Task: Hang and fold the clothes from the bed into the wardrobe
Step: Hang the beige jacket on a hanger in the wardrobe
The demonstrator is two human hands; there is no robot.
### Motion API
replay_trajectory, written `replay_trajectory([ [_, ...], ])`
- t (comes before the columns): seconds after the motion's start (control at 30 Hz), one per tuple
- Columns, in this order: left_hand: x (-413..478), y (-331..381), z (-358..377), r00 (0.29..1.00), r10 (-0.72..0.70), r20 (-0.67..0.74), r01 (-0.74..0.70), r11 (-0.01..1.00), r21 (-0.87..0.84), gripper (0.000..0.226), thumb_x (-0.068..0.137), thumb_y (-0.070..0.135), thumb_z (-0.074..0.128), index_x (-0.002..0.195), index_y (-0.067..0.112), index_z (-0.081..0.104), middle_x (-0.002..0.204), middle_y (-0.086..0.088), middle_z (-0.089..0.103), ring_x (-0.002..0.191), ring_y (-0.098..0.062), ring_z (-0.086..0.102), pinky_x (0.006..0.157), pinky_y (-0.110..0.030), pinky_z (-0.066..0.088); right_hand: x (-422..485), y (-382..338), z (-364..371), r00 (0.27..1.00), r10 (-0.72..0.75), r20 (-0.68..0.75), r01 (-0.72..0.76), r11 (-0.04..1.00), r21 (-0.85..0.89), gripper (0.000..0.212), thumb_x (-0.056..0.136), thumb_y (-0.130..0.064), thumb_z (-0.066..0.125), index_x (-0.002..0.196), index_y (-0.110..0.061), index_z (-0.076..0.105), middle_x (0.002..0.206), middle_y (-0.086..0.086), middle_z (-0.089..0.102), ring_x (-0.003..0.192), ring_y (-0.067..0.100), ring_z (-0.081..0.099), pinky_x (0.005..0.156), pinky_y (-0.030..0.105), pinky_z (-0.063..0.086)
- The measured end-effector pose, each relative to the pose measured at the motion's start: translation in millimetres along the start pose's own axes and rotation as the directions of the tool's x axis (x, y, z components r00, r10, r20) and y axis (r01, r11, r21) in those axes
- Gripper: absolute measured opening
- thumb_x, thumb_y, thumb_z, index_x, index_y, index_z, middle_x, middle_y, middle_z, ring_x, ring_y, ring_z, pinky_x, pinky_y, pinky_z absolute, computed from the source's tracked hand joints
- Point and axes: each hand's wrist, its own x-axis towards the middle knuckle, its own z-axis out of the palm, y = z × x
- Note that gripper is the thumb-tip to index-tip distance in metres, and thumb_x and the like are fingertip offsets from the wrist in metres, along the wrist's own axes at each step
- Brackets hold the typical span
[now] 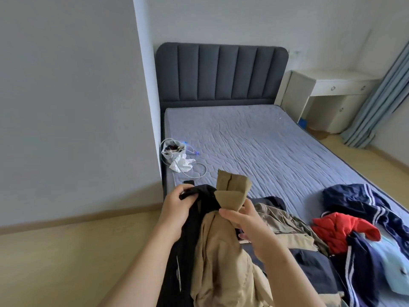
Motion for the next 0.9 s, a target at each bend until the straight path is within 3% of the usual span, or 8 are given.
replay_trajectory([
  [0.07,0.2,9.2,4.2,0.998,-0.035,0.051,0.041,0.992,-0.12,0.023,0.085,0.003,0.059,0.08,0.024,0.065,0.079,0.0,0.067,0.073,-0.013,0.063,0.064,-0.022,0.047,-2.3,4.5,3.7,0.998,-0.042,0.045,0.046,0.995,-0.089,0.028,0.078,-0.023,0.074,0.102,-0.026,0.061,0.103,0.002,0.069,0.093,0.012,0.065,0.073,0.023,0.055],
  [0.13,1.0,21.4,9.3,0.998,-0.023,0.058,0.033,0.984,-0.176,0.024,0.086,0.0,0.058,0.081,0.023,0.065,0.08,-0.002,0.067,0.077,-0.018,0.062,0.067,-0.026,0.048,1.5,-2.7,9.4,0.988,-0.144,-0.059,0.127,0.965,-0.228,0.002,0.084,-0.023,0.067,0.086,-0.025,0.066,0.091,0.0,0.071,0.092,0.016,0.064,0.086,0.032,0.051],
  [0.27,12.6,69.3,18.2,0.997,0.078,0.014,-0.072,0.971,-0.229,0.019,0.088,0.005,0.058,0.084,0.022,0.065,0.09,-0.004,0.068,0.089,-0.023,0.062,0.082,-0.033,0.051,17.0,-51.8,12.7,0.927,-0.302,-0.223,0.252,0.94,-0.229,0.014,0.088,-0.024,0.06,0.075,-0.03,0.062,0.082,-0.006,0.067,0.09,0.019,0.063,0.087,0.037,0.05],
  [0.33,20.4,106.7,24.3,0.989,0.149,0.005,-0.143,0.96,-0.239,0.017,0.089,0.009,0.057,0.086,0.024,0.064,0.091,-0.002,0.066,0.092,-0.023,0.062,0.084,-0.034,0.051,22.1,-87.5,13.8,0.902,-0.362,-0.237,0.332,0.93,-0.159,0.013,0.089,-0.024,0.058,0.078,-0.029,0.062,0.082,-0.003,0.069,0.087,0.02,0.065,0.082,0.038,0.053],
  [0.47,29.1,195.0,30.1,0.937,0.35,-0.01,-0.339,0.9,-0.275,0.02,0.092,0.011,0.053,0.085,0.028,0.061,0.093,0.0,0.064,0.095,-0.021,0.061,0.082,-0.03,0.053,14.4,-177.2,16.5,0.809,-0.524,-0.266,0.533,0.845,-0.043,0.018,0.09,-0.022,0.057,0.074,-0.029,0.061,0.062,-0.012,0.067,0.063,0.005,0.063,0.055,0.02,0.053],
  [0.6,23.2,284.0,22.1,0.842,0.539,-0.016,-0.504,0.776,-0.379,0.016,0.091,0.011,0.055,0.093,0.025,0.061,0.099,0.001,0.065,0.096,-0.017,0.062,0.079,-0.024,0.053,-16.4,-266.3,24.2,0.686,-0.672,-0.281,0.697,0.717,-0.013,0.015,0.089,-0.022,0.059,0.075,-0.028,0.061,0.073,-0.006,0.066,0.073,0.012,0.062,0.066,0.024,0.053],
  [0.8,5.8,376.2,20.1,0.664,0.747,0.03,-0.675,0.617,-0.405,0.016,0.089,0.014,0.058,0.09,0.03,0.061,0.101,0.003,0.065,0.097,-0.014,0.062,0.084,-0.026,0.053,-72.3,-358.7,16.7,0.508,-0.813,-0.285,0.85,0.526,0.015,0.014,0.088,-0.019,0.06,0.075,-0.026,0.06,0.056,-0.013,0.066,0.054,0.001,0.064,0.047,0.014,0.05],
  [0.9,14.0,380.7,27.6,0.677,0.727,0.112,-0.66,0.668,-0.344,0.014,0.089,0.014,0.059,0.091,0.028,0.06,0.097,0.004,0.065,0.091,-0.011,0.063,0.075,-0.022,0.052,-70.7,-363.0,7.1,0.543,-0.782,-0.305,0.819,0.573,-0.011,0.013,0.088,-0.02,0.058,0.076,-0.026,0.06,0.063,-0.009,0.068,0.059,0.005,0.066,0.05,0.019,0.05],
])
